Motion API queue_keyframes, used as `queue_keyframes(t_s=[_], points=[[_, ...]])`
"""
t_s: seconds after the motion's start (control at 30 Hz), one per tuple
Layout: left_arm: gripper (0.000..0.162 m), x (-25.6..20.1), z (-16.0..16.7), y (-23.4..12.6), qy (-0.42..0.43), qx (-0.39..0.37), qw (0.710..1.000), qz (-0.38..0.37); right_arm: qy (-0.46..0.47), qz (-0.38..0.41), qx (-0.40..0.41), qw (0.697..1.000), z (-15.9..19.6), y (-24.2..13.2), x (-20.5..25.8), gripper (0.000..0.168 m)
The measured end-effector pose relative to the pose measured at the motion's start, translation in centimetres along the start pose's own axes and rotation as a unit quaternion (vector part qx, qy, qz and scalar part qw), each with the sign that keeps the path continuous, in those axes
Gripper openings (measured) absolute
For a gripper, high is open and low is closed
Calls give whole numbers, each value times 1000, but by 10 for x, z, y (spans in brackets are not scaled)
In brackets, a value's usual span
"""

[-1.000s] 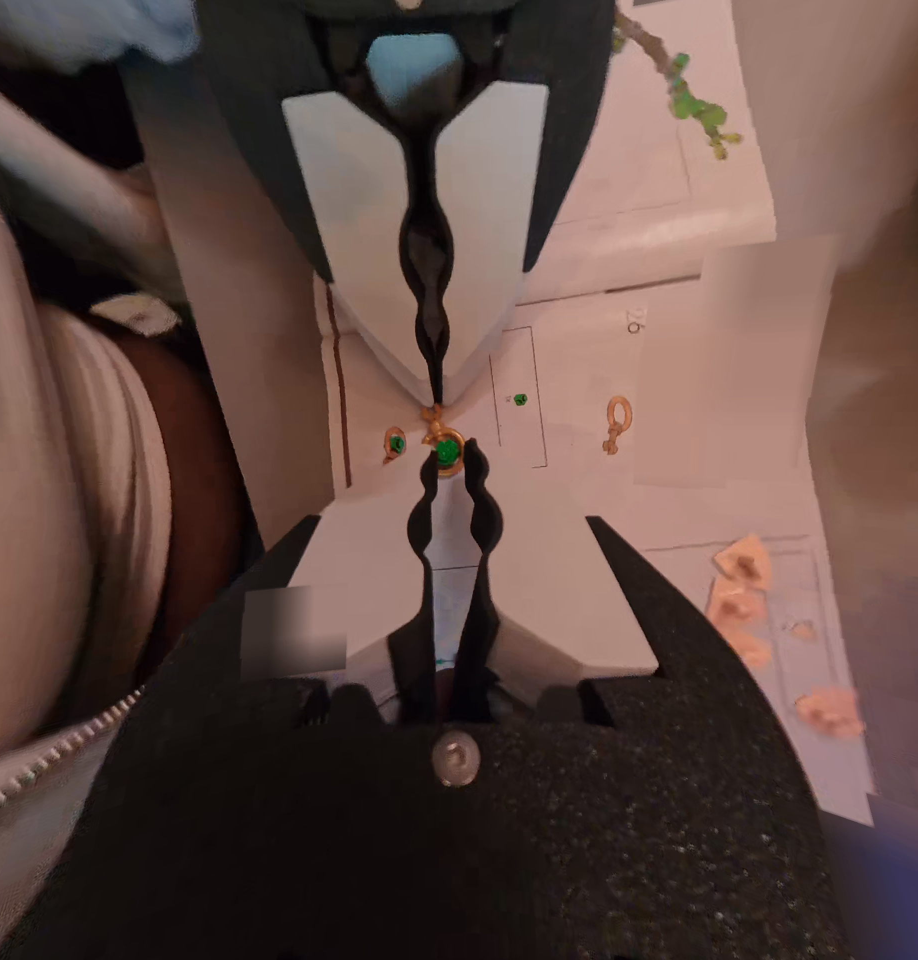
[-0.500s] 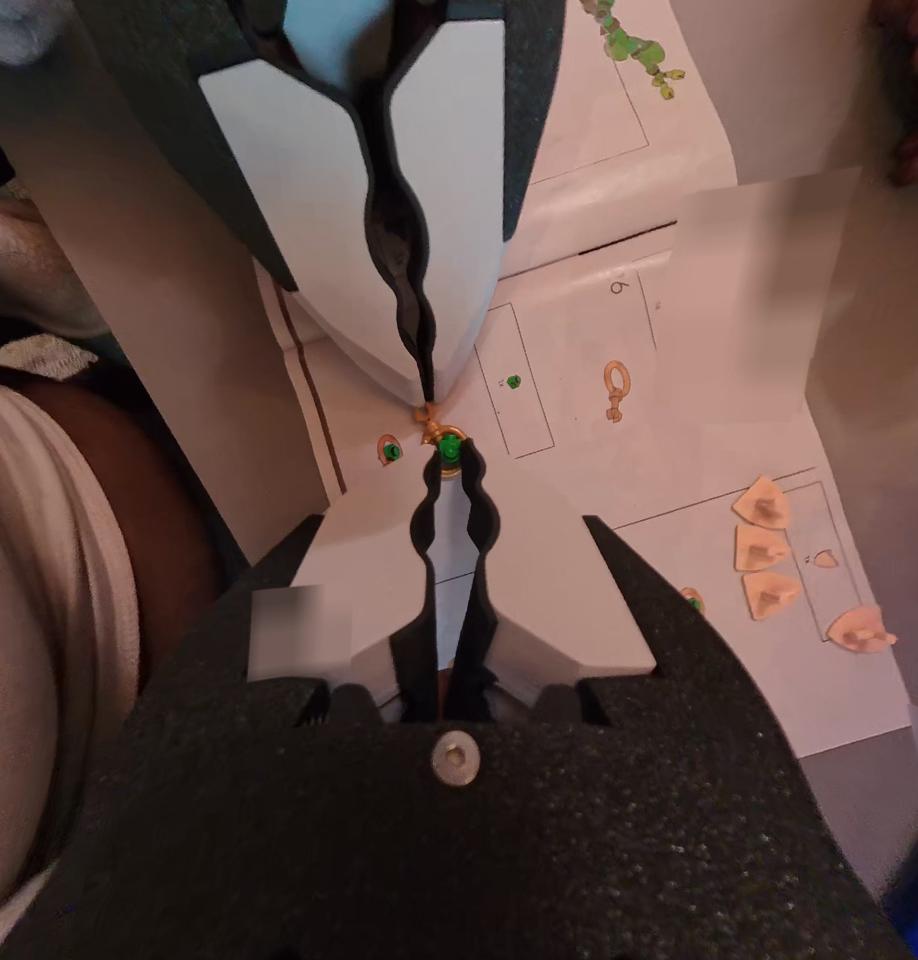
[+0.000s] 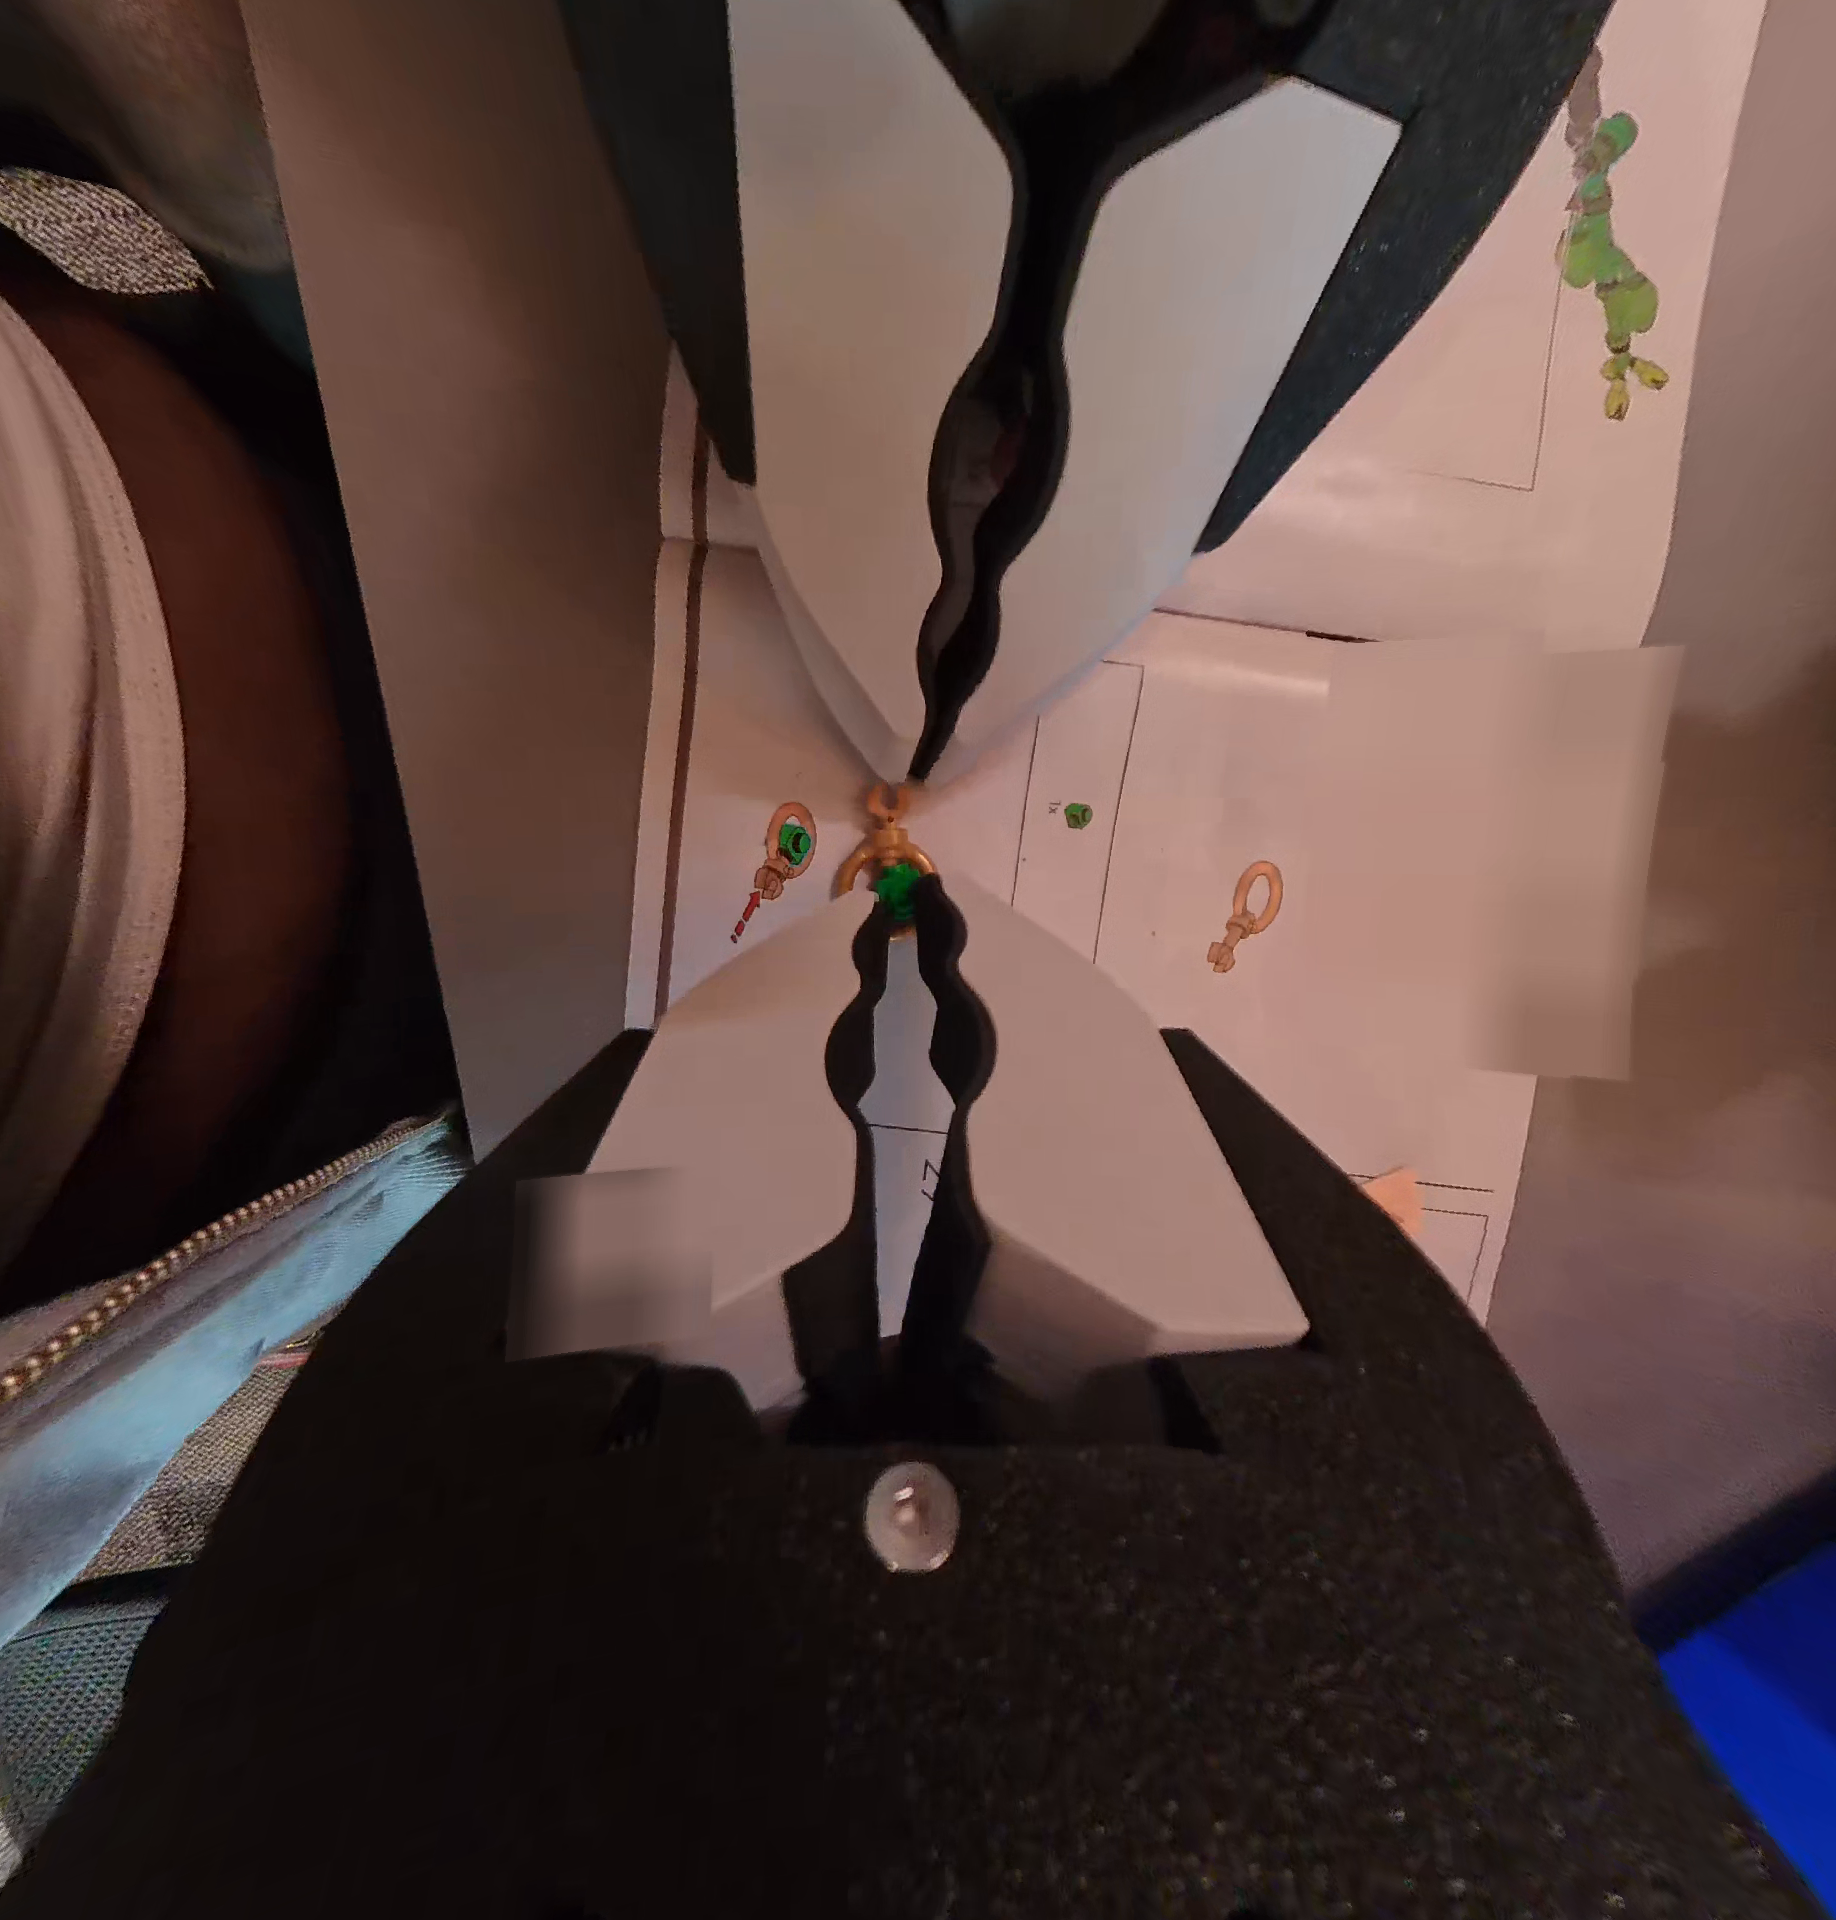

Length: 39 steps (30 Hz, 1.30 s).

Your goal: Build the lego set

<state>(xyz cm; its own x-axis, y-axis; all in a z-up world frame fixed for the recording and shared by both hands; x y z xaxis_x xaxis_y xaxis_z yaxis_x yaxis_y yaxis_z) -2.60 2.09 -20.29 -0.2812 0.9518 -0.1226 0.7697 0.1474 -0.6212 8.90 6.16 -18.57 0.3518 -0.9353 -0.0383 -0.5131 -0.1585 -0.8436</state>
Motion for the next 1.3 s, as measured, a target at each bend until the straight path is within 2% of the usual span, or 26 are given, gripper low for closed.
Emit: queue_keyframes(t_s=[0.1,0.23,0.27,0.3,0.33,0.53,0.67,0.8,1.03,1.3], points=[[0,-2,-6,-5,-24,-33,999,-1,-1,2,-3,1000,0,0,1,6],[0,-4,-3,1,-8,6,1000,-9,3,4,-6,1000,1,0,1,6],[0,-4,-3,2,-8,4,1000,-13,1,4,-6,1000,1,0,1,6],[11,-3,-3,2,-9,5,1000,-18,-1,5,-6,1000,1,0,1,6],[14,-4,-2,2,-10,4,1000,-20,-5,5,-6,1000,2,-1,1,6],[7,-8,-3,-1,-2,2,999,-34,-43,-10,3,999,0,-1,0,6],[16,-13,-7,-4,-16,-13,999,-41,-60,-28,5,998,-1,0,-3,6],[15,-17,-7,8,-19,15,997,-68,-80,-40,6,996,-1,1,-4,6],[7,-17,-3,8,-53,-12,995,-79,-125,-71,1,990,-1,1,-9,5],[7,-19,-2,9,-74,-20,992,-98,-83,-102,15,991,-2,2,-15,5]])
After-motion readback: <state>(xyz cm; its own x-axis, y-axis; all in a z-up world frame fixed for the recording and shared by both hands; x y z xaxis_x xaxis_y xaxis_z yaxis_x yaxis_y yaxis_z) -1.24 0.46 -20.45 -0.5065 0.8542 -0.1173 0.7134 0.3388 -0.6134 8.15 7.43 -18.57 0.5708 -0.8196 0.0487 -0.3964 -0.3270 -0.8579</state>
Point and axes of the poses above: each gripper's, where its closed fingertips meet, y out along the fingers, z out of its underside, x = y × z across the jaws, the point moved 8 cm from there along -y, back along the fingers, and after that the axes turned 5 degrees about -x, right-handed, at the moved point
